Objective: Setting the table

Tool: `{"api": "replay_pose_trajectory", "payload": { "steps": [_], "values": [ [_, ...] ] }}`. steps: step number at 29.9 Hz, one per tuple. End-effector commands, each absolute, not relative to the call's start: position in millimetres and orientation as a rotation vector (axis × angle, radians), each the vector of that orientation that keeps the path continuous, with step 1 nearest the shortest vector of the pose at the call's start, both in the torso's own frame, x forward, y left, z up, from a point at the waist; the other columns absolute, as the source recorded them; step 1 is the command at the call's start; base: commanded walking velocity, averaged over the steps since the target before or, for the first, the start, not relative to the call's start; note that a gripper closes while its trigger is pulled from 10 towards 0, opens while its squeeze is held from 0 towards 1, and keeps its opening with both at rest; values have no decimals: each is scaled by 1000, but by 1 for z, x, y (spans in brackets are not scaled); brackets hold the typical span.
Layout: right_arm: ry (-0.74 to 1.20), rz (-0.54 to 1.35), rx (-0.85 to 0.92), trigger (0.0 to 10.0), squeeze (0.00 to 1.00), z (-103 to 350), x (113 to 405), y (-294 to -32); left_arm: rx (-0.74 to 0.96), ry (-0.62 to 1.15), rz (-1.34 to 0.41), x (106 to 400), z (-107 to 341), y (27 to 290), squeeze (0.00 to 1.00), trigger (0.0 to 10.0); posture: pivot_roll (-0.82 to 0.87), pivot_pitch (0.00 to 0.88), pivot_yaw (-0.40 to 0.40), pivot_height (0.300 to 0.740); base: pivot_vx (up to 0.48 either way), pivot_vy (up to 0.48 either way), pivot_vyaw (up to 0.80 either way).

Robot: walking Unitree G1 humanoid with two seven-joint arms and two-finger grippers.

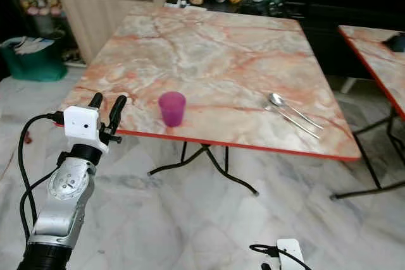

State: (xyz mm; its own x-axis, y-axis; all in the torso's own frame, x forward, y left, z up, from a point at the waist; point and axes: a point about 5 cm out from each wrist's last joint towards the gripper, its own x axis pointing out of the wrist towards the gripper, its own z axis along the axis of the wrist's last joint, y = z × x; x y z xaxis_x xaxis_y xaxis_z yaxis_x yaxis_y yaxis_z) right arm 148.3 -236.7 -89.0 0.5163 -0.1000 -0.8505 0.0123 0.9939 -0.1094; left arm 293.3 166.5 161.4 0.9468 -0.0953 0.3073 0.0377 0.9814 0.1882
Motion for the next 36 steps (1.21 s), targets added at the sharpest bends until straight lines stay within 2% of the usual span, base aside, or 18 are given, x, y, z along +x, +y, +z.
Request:
{"api": "replay_pose_trajectory", "payload": {
  "steps": [1, 9, 17, 21, 28, 29, 30, 36],
  "values": [
    [1037, -81, -103, 10000, 0, -89, 143, -242, 175, -322, -87, 294, 164, 161, 0, 10000, 113, 0, -81, 740, 270, 0, 0],
    [1038, -79, -103, 10000, 0, -89, 143, -242, 176, -323, -90, 294, 164, 161, 0, 10000, 114, 0, -81, 740, 270, 0, 0],
    [1041, -74, -106, 10000, 0, -90, 143, -242, 126, -270, -148, 293, 159, 157, 0, 10000, 121, 0, -81, 740, 0, 0, 0],
    [1041, -73, -106, 10000, 0, -90, 143, -242, 24, -220, -166, 294, 156, 155, 0, 10000, 118, 0, -79, 740, 0, 0, 0],
    [1042, -73, -106, 10000, 0, -90, 143, -242, 15, -182, -225, 296, 153, 147, 0, 10000, 117, 0, -77, 740, 0, 0, 0],
    [1041, -73, -106, 10000, 0, -90, 143, -242, 2, -169, -251, 295, 151, 144, 82, 10000, 115, 0, -76, 740, 0, 0, 0],
    [1041, -73, -106, 10000, 0, -90, 143, -242, 7, -162, -264, 294, 150, 142, 976, 10000, 115, 0, -76, 740, 0, 0, 0],
    [1043, -71, -108, 10000, 0, -90, 143, -242, 12, -117, -290, 295, 145, 135, 1000, 10000, 117, 0, -76, 740, 0, 0, 0]
  ]
}}
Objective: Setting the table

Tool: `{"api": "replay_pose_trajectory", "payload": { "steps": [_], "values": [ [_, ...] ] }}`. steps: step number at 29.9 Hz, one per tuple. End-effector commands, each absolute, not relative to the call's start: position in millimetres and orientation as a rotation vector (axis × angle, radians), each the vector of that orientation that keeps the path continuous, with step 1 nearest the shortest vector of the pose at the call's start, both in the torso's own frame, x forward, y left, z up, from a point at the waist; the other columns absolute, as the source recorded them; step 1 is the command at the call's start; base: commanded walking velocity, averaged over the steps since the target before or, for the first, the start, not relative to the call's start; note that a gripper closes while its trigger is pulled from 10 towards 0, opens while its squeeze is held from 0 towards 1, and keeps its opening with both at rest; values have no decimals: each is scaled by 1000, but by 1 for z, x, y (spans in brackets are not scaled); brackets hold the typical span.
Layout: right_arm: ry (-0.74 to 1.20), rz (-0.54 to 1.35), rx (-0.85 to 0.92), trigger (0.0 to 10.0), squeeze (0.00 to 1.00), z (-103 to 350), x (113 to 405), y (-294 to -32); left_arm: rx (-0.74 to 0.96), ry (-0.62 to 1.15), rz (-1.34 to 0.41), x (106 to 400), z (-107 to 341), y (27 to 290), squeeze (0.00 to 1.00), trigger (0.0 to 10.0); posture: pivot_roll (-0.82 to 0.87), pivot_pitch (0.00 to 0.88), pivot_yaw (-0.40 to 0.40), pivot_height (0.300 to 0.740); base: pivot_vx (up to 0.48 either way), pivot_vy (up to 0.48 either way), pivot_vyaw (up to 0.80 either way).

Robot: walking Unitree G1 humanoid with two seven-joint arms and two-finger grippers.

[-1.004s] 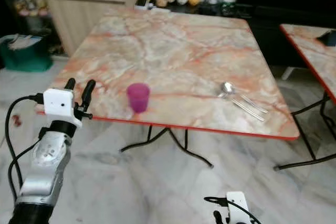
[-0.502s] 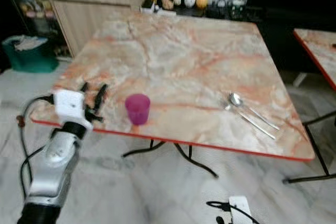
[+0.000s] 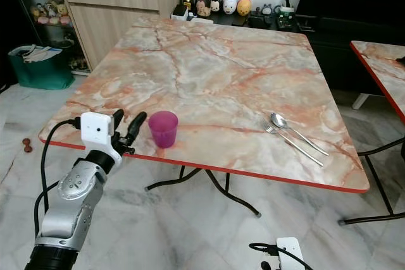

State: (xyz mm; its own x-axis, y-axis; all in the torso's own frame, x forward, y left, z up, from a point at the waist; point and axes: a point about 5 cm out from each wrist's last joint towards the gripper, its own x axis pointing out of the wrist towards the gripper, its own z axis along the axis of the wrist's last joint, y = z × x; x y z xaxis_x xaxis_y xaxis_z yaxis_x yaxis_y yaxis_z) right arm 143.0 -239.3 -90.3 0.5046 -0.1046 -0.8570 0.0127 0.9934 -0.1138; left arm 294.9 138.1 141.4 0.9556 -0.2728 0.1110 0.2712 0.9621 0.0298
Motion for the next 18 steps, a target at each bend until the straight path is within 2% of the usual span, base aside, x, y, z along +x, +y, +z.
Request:
{"api": "replay_pose_trajectory", "payload": {
  "steps": [1, 11, 12, 18],
  "values": [
    [1043, -71, -108, 10000, 0, -90, 143, -242, 14, -122, -284, 296, 146, 135, 1000, 10000, 117, 0, -76, 740, 0, 0, 0],
    [1047, -65, -109, 10000, 0, -90, 143, -241, -30, -53, -214, 310, 148, 136, 1000, 10000, 115, 0, -70, 740, 0, 0, 0],
    [1048, -63, -111, 10000, 0, -90, 143, -240, -37, -23, -185, 317, 147, 134, 0, 10000, 115, 0, -69, 740, 0, 0, 0],
    [1049, -61, -111, 10000, 0, -90, 143, -240, -60, 53, -181, 328, 144, 126, 0, 10000, 116, 0, -69, 740, 0, 0, 0]
  ]
}}
